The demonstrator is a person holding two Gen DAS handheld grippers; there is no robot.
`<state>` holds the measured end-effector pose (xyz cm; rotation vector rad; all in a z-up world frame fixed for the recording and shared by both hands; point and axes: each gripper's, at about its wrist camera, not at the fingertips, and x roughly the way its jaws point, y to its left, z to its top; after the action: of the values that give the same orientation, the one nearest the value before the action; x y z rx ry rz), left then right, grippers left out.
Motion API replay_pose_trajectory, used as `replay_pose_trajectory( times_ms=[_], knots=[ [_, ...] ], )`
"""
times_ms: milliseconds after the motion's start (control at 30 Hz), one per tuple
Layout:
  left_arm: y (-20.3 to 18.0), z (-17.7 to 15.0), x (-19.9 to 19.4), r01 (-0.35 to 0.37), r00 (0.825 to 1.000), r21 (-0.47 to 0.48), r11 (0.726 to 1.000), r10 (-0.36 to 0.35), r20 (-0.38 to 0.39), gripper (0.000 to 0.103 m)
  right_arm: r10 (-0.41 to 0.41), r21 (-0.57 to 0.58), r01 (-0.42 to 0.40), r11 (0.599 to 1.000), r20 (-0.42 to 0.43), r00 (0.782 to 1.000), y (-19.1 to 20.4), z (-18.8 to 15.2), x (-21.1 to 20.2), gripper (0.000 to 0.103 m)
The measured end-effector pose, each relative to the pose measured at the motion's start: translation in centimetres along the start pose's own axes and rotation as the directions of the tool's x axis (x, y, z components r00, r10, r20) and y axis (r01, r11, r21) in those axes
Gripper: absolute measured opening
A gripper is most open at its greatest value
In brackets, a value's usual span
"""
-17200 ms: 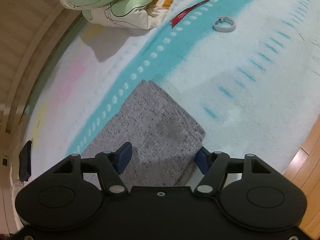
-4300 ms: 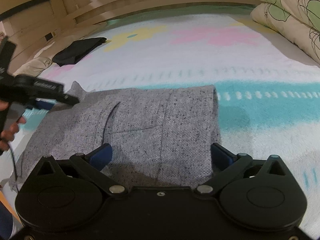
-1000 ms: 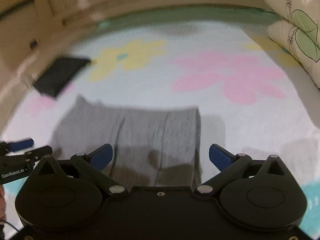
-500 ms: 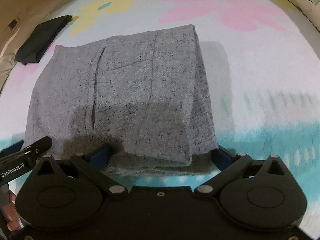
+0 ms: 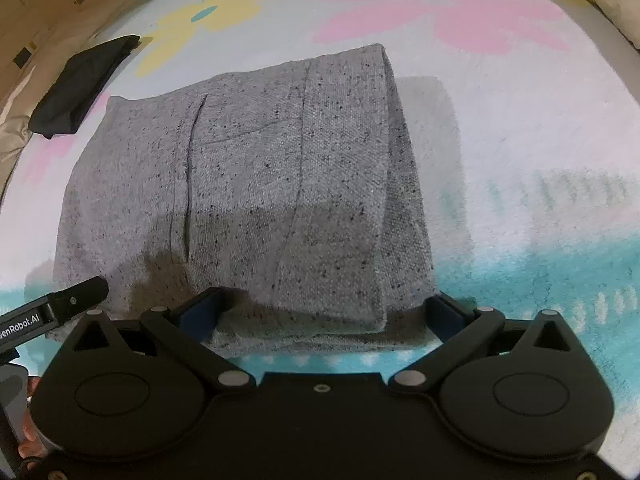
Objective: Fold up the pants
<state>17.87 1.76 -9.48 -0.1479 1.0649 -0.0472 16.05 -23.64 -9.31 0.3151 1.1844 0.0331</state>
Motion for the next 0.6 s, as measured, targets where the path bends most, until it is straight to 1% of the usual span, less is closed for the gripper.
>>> replay_pose_trajectory(
  times_ms=[200, 300, 400, 433, 467, 533, 600],
  knots=[
    [0.2, 0.0, -0.1, 0.005, 1.0, 0.0, 1.0, -0.005, -0.003, 0.102, 0.019, 0.069, -0.017, 0.997, -0.023, 1.0, -0.2, 0.7, 0.3, 0.103],
    [0.1, 0.1, -0.3, 0.005, 1.0, 0.005, 1.0, -0.005, 0.0, 0.102, 0.026, 0.073, -0.025, 0.997, -0.02, 0.999, -0.3, 0.7, 0.3, 0.103],
    [-0.3, 0.1, -1.0, 0.003, 1.0, 0.034, 0.999, -0.003, 0.015, 0.099, 0.018, 0.075, -0.02, 0.997, 0.022, 1.0, -0.4, 0.1, -0.1, 0.102],
    [-0.4, 0.1, -1.6, 0.0, 1.0, 0.051, 0.999, -0.001, 0.025, 0.094, 0.008, 0.067, -0.01, 0.998, 0.032, 0.999, -0.2, -0.1, -0.2, 0.101],
    [-0.6, 0.0, -2.1, -0.001, 0.999, 0.066, 0.998, -0.001, 0.032, 0.091, -0.006, 0.052, 0.004, 0.999, 0.045, 0.999, 0.0, -0.2, -0.5, 0.099],
    [-1.1, 0.0, -3.5, -0.002, 0.999, 0.101, 0.995, -0.002, 0.045, 0.09, -0.03, 0.019, 0.029, 0.999, 0.071, 0.997, 0.5, -0.4, -1.3, 0.092],
    [-1.5, -0.1, -5.4, -0.005, 0.997, 0.131, 0.991, -0.006, 0.082, 0.09, -0.059, -0.019, 0.061, 0.998, 0.118, 0.991, 1.1, -0.6, -3.0, 0.091]
  ],
)
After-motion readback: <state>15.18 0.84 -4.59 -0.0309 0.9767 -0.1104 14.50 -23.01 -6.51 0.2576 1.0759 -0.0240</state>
